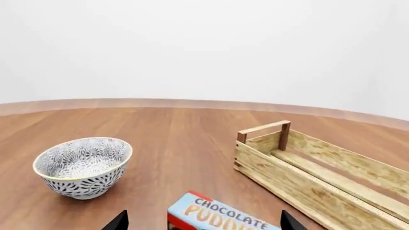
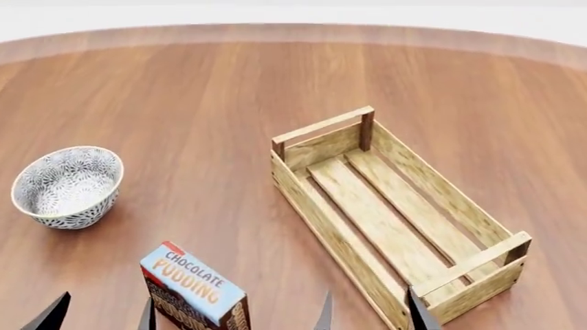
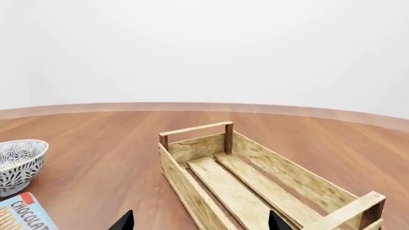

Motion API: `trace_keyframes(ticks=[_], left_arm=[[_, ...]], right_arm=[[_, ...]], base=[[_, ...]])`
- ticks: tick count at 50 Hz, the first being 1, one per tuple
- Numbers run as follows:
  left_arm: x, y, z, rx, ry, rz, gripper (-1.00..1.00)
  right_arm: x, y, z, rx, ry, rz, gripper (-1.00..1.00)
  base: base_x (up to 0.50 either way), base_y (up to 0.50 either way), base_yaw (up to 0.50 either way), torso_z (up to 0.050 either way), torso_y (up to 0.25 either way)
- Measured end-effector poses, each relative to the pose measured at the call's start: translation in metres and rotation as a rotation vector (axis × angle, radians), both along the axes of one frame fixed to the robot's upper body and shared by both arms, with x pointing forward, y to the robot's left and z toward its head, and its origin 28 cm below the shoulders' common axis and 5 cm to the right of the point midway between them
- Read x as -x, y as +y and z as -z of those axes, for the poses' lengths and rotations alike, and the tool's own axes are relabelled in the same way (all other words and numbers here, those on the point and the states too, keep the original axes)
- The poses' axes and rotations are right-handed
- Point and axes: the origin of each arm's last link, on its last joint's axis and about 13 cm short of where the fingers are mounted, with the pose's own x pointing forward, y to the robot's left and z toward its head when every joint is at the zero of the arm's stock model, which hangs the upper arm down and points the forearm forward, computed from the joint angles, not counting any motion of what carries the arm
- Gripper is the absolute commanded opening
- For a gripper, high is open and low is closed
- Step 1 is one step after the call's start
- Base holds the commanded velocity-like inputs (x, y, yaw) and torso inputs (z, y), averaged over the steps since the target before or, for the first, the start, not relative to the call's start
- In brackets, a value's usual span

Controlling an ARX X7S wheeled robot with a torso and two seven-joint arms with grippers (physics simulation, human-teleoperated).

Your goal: Pick up the chocolate pudding and put it in the tray.

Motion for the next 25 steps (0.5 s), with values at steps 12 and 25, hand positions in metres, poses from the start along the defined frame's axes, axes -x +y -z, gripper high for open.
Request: trace_keyframes(ticks=[12, 25], left_arm=[[0.0004, -0.0001, 0.0007, 0.002, 0.001, 0.0, 1.0], [0.0013, -0.0002, 0.0004, 0.002, -0.001, -0.001, 1.0]], right_arm=[[0.0, -0.0001, 0.0004, -0.008, -0.003, 0.005, 1.0], [0.0027, 0.0015, 0.0002, -0.021, 0.002, -0.021, 1.0]], base=[[0.35, 0.0, 0.0, 0.0, 0.0], [0.05, 0.0, 0.0, 0.0, 0.0]])
